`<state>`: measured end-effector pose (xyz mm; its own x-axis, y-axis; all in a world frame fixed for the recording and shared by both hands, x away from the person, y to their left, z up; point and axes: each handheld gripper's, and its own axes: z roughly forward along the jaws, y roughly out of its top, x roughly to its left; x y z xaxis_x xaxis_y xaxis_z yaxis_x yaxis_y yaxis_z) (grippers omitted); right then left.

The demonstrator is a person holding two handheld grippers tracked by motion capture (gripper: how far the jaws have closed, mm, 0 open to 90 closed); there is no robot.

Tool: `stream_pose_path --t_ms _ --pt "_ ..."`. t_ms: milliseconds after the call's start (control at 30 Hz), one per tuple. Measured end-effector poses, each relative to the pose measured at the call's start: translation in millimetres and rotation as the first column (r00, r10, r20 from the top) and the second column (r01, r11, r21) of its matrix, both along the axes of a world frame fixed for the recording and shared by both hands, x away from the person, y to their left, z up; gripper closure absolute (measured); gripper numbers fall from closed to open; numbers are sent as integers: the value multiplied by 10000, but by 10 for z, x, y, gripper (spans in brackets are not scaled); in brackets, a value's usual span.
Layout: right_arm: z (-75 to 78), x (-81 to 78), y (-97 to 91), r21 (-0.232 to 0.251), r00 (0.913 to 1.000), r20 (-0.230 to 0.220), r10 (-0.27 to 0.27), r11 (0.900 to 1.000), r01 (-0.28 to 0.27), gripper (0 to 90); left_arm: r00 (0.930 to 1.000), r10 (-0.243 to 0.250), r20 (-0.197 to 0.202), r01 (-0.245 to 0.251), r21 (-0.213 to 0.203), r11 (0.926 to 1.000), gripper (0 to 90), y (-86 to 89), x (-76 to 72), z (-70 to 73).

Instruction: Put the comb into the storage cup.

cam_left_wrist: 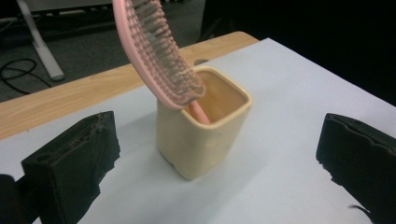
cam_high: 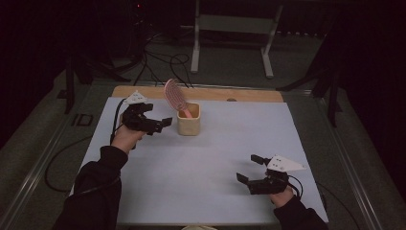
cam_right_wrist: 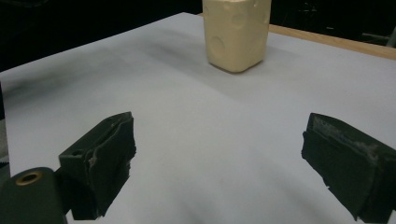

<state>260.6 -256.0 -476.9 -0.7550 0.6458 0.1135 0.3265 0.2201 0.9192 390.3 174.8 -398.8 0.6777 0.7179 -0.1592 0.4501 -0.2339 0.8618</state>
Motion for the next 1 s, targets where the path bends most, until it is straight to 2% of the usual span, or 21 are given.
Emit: stream_pose_path --t_ms 167,567,767,1000 --pt "-2 -1 6 -17 10000 6 -9 10000 9 93 9999 -160 -28 160 143 9998 0 16 -103 -74" --pt "-2 1 6 -36 10000 24 -13 10000 13 94 9991 -416 -98 418 199 9989 0 116 -320 -253" --pt "-9 3 13 -105 10000 43 14 9999 -14 94 9988 -451 -198 460 445 9980 0 141 -406 -329" --pt "-9 4 16 -99 10000 7 25 9999 -25 94 9978 -571 -334 584 377 9976 0 205 -520 -433"
